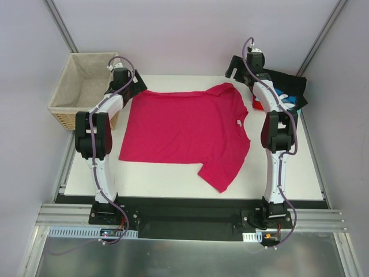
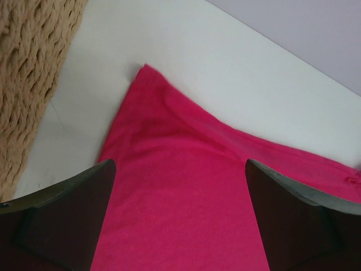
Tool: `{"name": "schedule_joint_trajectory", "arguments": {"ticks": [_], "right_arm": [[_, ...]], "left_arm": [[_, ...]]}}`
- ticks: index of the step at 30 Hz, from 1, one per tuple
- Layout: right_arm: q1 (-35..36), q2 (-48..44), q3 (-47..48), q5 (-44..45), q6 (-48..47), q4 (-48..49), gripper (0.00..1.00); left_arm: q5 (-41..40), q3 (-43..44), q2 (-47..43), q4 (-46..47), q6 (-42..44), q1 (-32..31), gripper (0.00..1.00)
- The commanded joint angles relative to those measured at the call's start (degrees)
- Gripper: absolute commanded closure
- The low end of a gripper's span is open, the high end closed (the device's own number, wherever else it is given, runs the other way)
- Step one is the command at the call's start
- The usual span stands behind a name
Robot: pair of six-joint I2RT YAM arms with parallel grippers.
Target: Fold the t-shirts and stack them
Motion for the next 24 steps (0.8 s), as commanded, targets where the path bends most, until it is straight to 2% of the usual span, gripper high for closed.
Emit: {"name": "schedule_joint_trajectory", "arguments": {"ticks": [1,4,5,7,11,14,18,24], "right_arm": [[1.7,-15.3,-10.7,1.4,-1.3,4.5,0.03],[4.5,-25.1,-19.7,1.4,-1.5,2.9,0.03],[6.7,-27.0,-21.7,2.6,-1.6,-1.3,0.04],[8.8,-32.8,-25.5,6.5,-0.7,-5.0,0.03],[14.8,-42.4,-42.4,11.5,2.9,-10.8,0.04],[18.6,-46.7,-48.7,15.6,5.3,-15.9,0.04],[21.5,-51.9,-62.0,18.0,7.9,-16.3,0.04],[21.9,-54.0,-70.4,17.4,8.9,-13.7,0.04]], "left_arm": [[0.5,-3.1,-11.5,-1.0,-3.3,1.2,0.01],[7.7,-5.7,-16.7,-3.7,-6.3,0.6,0.01],[9.8,-6.1,-18.0,-5.2,-7.2,0.2,0.01],[10.0,-8.5,-22.1,-11.0,-7.0,-2.1,0.01],[4.6,-14.4,-28.7,-21.0,-4.2,-8.0,0.01],[2.6,-22.2,-33.9,-24.6,-5.6,-11.0,0.01],[1.8,-35.1,-39.7,-25.4,-7.0,-12.3,0.01],[-3.8,-42.0,-41.7,-25.4,-7.0,-12.3,0.01]]}}
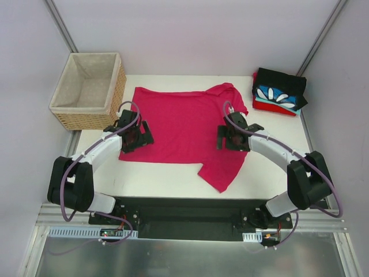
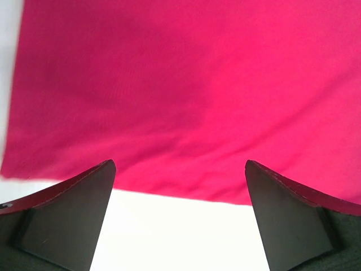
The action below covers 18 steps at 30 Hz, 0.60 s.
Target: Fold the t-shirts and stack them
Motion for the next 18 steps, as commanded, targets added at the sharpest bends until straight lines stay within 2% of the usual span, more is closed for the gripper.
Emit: {"name": "schedule_joint_trajectory", "arguments": {"ticks": [1,9,18], "right_arm": [[0.2,-3.4,-2.2,2.0,2.5,0.8,0.05],[0.3,0.5,-4.8,3.4,4.9,1.6,0.05],[0.2,4.0,-3.5,9.7,8.3,-4.6,0.05]], "left_arm": [[-4.4,-2.0,-2.8,-1.2,-1.1,0.3,0.01],[-5.7,-2.1,1.3,-0.9,-0.8,0.3,0.01],[-5.5,-1.6,4.7,0.0,-1.9,-1.0,0.01]]}}
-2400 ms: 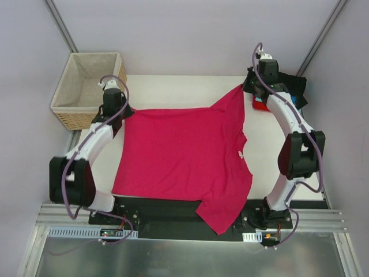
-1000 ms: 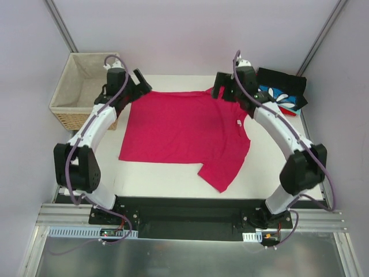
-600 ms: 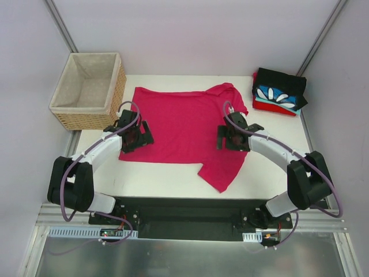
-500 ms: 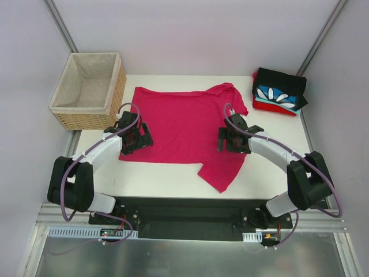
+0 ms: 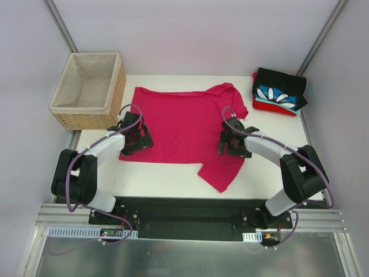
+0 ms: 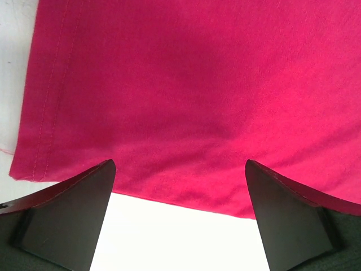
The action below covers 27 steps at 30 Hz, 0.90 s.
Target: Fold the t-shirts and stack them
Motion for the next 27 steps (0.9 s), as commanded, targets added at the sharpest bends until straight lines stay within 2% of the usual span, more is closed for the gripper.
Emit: {"name": "schedule_joint_trajectory", "arguments": {"ticks": [1,9,18,22,27], "right_arm": [[0.3,0.6,0.9,6.7,2.6,-5.2,0.05],[0.3,2.5,1.7,11.5,5.5,-11.4,0.05],[1.2,2.7,-0.3,12.9,8.8,-15.1,0.06],[2.0,3.5,0.3,13.3,11.1,-18.5,0.09],[3.2,0.0,-2.9,13.5,14.5,-20.5,0.09]], "left_arm": [[-0.9,0.9,1.0,0.5,-1.6,-0.9,0.01],[0.0,1.4,1.6,0.9,-1.6,-2.6,0.01],[0.9,1.4,-0.5,0.8,-2.1,-3.3,0.01],[0.9,0.7,-1.7,0.8,-2.5,-3.8,0.01],[0.8,-0.4,-2.5,0.8,-3.2,-4.5,0.01]]}}
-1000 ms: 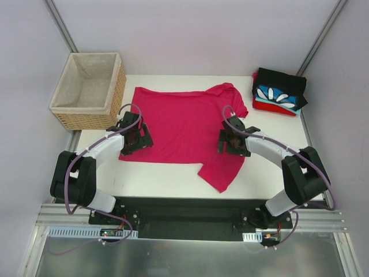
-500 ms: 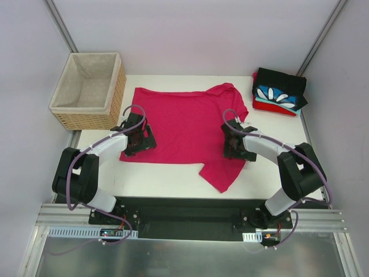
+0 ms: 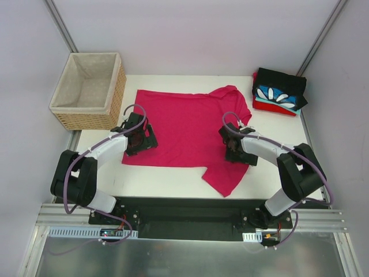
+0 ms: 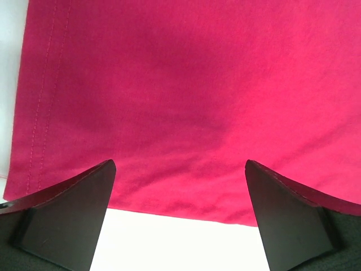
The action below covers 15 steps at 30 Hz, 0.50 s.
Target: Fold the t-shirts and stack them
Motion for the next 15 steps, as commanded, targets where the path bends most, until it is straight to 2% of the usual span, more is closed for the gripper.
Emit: {"name": "schedule_joint_trajectory", "arguments": {"ticks": [1,9,15], "right_arm": [[1.0,-3.0,-3.7,1.5,4.1,-7.1,0.09],[1.0,-8.4,-5.3,6.2,6.1,-10.6,0.06],[0.3,-6.8,-2.8,7.2,5.6,-10.9,0.05]], "left_arm": [[0.4,-0.5,-2.5,-0.1,-1.2,-1.1,0.01],[0.5,-0.6,-4.8,-0.1,-1.8,-2.8,0.01],[0.0,-1.3,-6.4,-0.4,-1.6,-3.0,0.01]]}}
